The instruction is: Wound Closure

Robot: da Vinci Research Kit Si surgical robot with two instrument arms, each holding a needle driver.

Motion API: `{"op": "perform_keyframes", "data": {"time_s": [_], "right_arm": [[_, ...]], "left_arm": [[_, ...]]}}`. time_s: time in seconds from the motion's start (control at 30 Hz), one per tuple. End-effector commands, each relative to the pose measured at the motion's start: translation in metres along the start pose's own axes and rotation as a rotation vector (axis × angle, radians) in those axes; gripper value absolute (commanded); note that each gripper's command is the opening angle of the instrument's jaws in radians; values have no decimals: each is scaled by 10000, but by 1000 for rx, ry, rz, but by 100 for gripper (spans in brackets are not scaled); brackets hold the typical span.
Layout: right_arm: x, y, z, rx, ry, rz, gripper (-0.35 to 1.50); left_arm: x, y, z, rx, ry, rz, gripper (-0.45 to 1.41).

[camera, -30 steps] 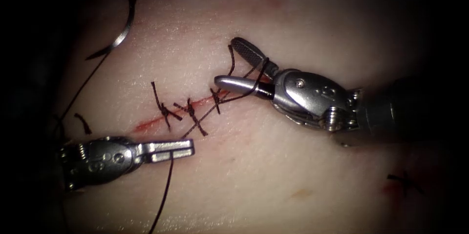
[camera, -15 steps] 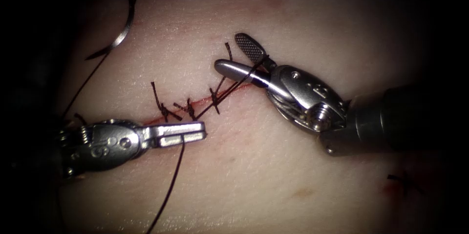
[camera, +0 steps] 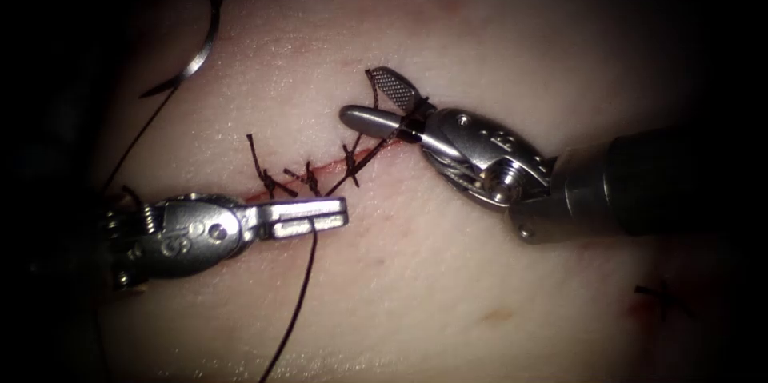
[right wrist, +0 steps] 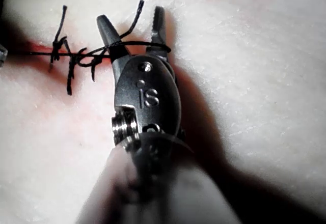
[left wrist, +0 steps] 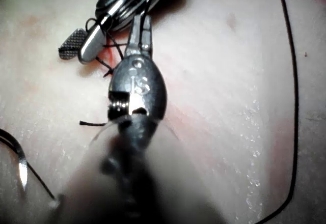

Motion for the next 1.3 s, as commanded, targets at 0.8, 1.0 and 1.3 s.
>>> {"op": "perform_keyframes", "data": {"time_s": [0.8,1.0,1.3], "right_arm": [[-3,-38,-8,98,137,-161,-35],[-10,-41,-14,125,142,-188,-35],[-18,-42,-24,141,143,-214,-35]], "left_arm": [[-41,-93,-53,44,-129,-57,-45],[-43,-139,-80,88,-156,-109,-45],[-39,-190,-110,129,-177,-104,-45]]}}
